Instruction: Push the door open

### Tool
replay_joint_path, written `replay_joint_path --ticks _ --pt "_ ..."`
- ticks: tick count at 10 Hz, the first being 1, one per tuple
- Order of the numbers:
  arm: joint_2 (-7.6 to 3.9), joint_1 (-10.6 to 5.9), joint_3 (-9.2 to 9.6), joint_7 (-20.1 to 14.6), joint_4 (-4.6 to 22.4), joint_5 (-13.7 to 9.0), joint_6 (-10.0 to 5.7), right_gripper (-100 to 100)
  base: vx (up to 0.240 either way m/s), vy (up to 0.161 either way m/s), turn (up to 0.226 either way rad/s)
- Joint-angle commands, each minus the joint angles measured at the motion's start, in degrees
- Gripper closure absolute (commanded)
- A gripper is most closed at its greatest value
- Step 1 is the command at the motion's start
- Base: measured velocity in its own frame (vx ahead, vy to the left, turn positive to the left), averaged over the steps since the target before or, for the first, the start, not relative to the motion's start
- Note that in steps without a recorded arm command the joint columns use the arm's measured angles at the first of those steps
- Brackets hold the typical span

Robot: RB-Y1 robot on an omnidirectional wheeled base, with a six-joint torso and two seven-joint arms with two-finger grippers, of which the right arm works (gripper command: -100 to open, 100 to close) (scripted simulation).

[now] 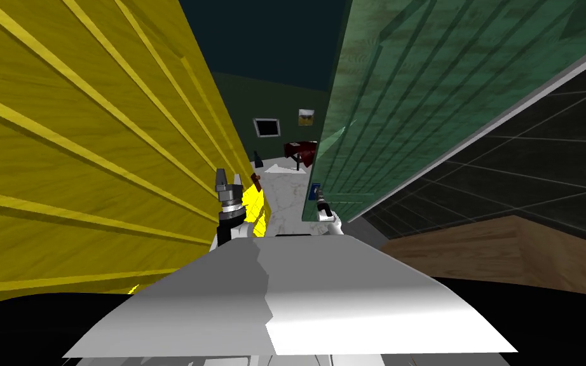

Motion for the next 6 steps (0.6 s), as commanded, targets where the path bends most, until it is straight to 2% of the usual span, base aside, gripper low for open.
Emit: replay_joint_path --ticks 1,4,6 --pt "-0.84 -0.29 0.15 -1.6 -0.2 1.5 -0.59 100 0.171 0.016 -0.22" --pt "-1.06 -0.05 1.26 -3.5 -0.6 3.6 -0.79 100 0.161 0.001 -0.188" --pt "-1.22 0.18 2.34 -5.3 -1.0 5.7 -0.99 100 0.149 -0.022 -0.281"
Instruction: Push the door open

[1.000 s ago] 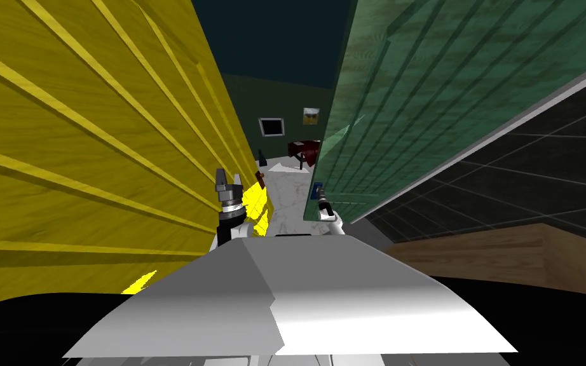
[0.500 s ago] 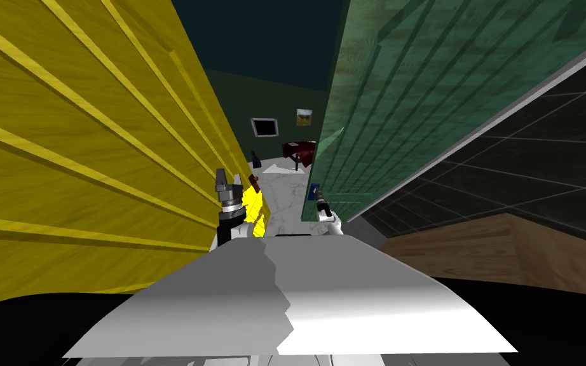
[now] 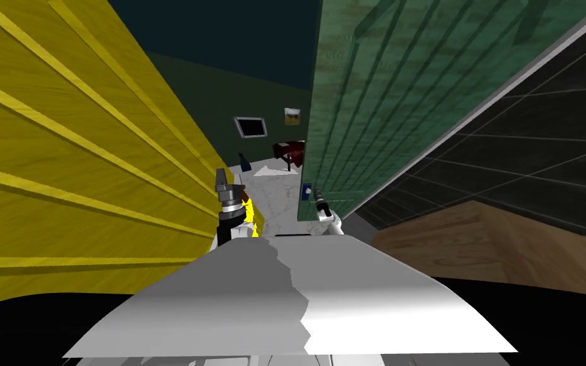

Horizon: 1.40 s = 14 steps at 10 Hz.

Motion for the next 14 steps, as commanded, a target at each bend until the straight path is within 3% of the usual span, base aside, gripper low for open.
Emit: replay_joint_path --ticks 1,2,4,9,10,11,14 --pt "-0.24 0.08 0.73 -1.6 -0.2 1.6 -0.24 100 0.185 -0.034 -0.261" --pt "0.53 0.03 0.86 -0.3 -0.4 1.3 0.53 -100 -0.055 0.013 -0.152" --pt "1.32 0.09 1.18 0.1 -0.7 1.6 1.07 -100 -0.21 0.065 -0.056" --pt "6.3 0.32 2.38 1.9 -1.9 2.5 3.06 -100 -0.223 0.046 -0.087" --pt "5.8 0.12 2.16 1.8 -1.6 2.4 2.86 -100 -0.086 0.01 -0.014" --pt "4.37 0.04 1.92 2.1 -1.4 2.4 2.6 -100 0.117 0.04 0.028" --pt "3.82 -0.11 1.58 2.3 -1.0 2.4 2.18 -100 0.191 0.04 0.013"
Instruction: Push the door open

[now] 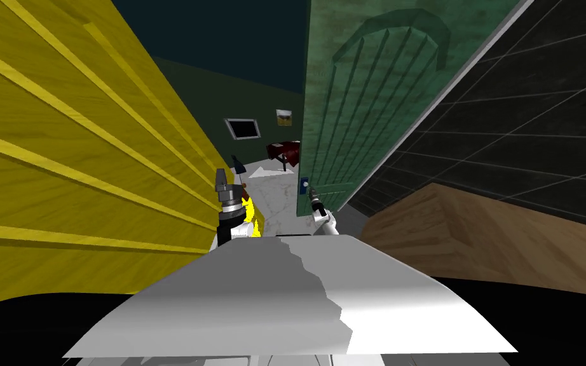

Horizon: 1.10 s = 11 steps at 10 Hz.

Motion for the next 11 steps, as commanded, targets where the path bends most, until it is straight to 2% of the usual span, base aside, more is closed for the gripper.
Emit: replay_joint_path --ticks 1,4,5,6,11 --pt "0.02 0.02 -0.18 0.1 0.0 0.0 -0.22 -100 0.218 0.022 0.018" --pt "2.38 -0.2 -0.67 0.4 0.5 0.0 -0.83 -100 0.227 0.028 0.022" --pt "1.74 -0.44 -0.66 0.3 0.8 0.0 -0.79 -100 0.081 0.027 0.0" --pt "1.74 -0.44 -0.66 0.3 0.8 0.0 -0.79 100 -0.005 -0.006 -0.005" --pt "1.74 -0.44 -0.66 0.3 0.8 0.0 -0.79 100 -0.017 -0.005 0.002"
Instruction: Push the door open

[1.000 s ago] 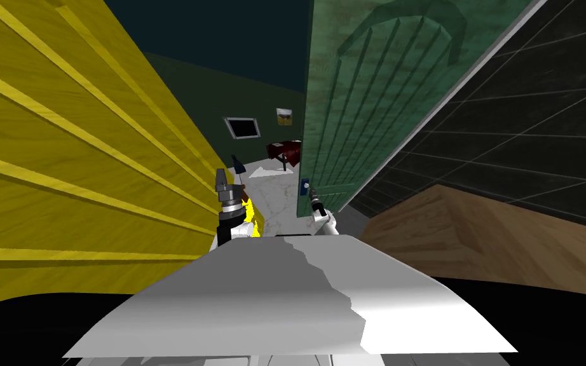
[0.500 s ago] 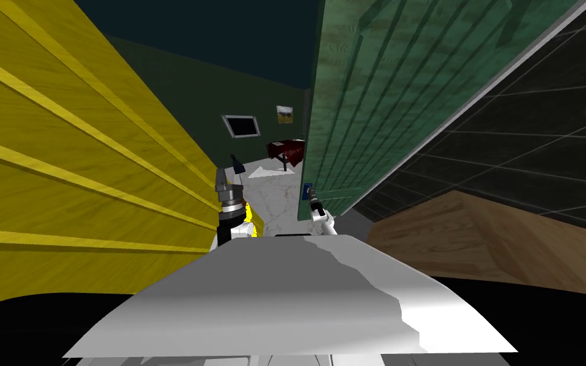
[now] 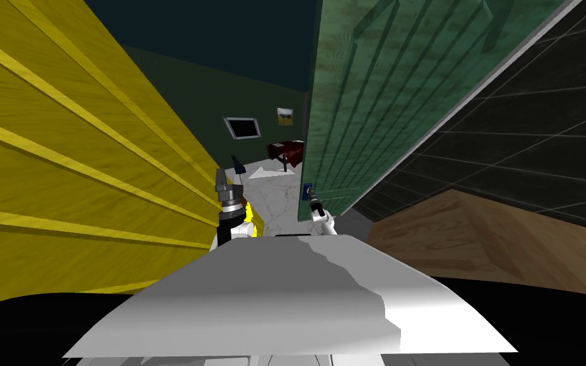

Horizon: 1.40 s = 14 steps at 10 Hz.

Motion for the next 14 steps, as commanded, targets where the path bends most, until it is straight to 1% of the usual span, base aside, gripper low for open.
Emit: replay_joint_path --ticks 1,2,4,6,7,8,11,14 --pt "-0.47 0.25 0.64 0.4 -0.3 -0.4 0.08 100 0.117 0.015 -0.204" --pt "-0.58 0.31 0.8 0.4 -0.4 -0.5 0.1 100 0.178 0.017 -0.127" --pt "-1.17 0.69 1.8 1.0 -0.8 -1.0 0.23 100 0.243 -0.002 -0.163" --pt "-1.67 1.1 2.85 1.6 -1.3 -1.6 0.37 100 0.206 -0.018 -0.264" --pt "-2.03 1.44 3.74 2.1 -1.7 -2.2 0.49 100 0.263 -0.046 -0.358" --pt "-2.29 2.2 5.0 2.9 -2.3 -2.8 0.56 -100 0.103 -0.027 -0.216" --pt "-2.8 4.17 8.72 5.3 -4.3 -4.8 0.96 -100 -0.086 -0.006 -0.123" --pt "-2.54 6.68 13.49 8.4 -6.9 -7.4 1.46 -100 -0.092 -0.007 -0.187"
